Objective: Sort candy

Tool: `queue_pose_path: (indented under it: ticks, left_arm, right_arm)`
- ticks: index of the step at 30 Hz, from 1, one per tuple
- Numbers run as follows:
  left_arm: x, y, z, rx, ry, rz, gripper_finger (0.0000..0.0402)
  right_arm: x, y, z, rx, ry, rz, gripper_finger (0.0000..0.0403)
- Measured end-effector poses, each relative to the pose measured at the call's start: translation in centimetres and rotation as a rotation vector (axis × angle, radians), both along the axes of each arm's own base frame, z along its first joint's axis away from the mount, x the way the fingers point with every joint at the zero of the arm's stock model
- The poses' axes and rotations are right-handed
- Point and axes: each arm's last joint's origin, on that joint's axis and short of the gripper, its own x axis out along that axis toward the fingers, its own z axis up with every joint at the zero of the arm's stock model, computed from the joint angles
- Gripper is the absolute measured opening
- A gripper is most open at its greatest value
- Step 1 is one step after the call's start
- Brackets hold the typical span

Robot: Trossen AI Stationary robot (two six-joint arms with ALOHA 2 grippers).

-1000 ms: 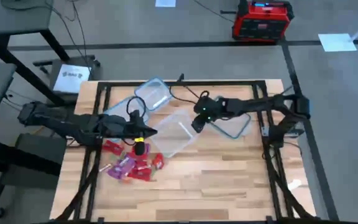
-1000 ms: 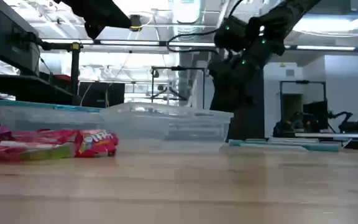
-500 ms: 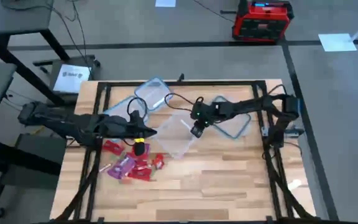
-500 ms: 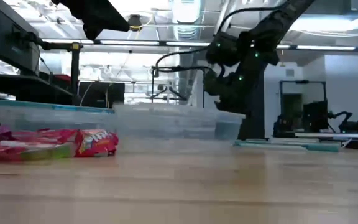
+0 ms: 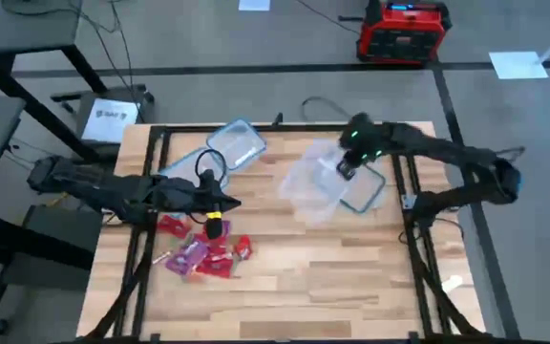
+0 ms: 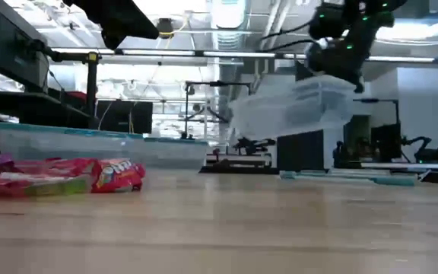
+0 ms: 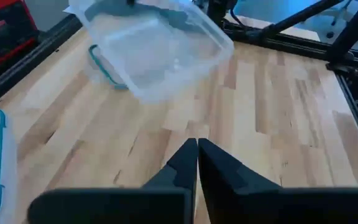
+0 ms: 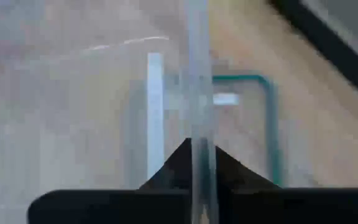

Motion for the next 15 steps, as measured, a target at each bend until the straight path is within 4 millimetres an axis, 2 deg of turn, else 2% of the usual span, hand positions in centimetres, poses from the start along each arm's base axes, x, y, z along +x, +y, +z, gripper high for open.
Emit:
queue_pose_path:
  ticks: [4,10,15]
  left_arm:
    - [0.0,0.0,0.0,-0.001,-0.001,0.001,0.0000]
    - [0.0,0.0,0.0,-0.001,0.002,0.001,0.0000]
    - [0.0,0.0,0.0,-0.011,0.003,0.004,0.0000]
  right_arm:
    - [-1.7,-1.2,-1.0,0.001,0.027,-0.074,0.0000]
    - [-3.3,-2.3,-4.2,-0.035,0.123,-0.132,0.0000]
    - [-4.4,-2.8,-5.3,-0.012,0.138,-0.170,0.0000]
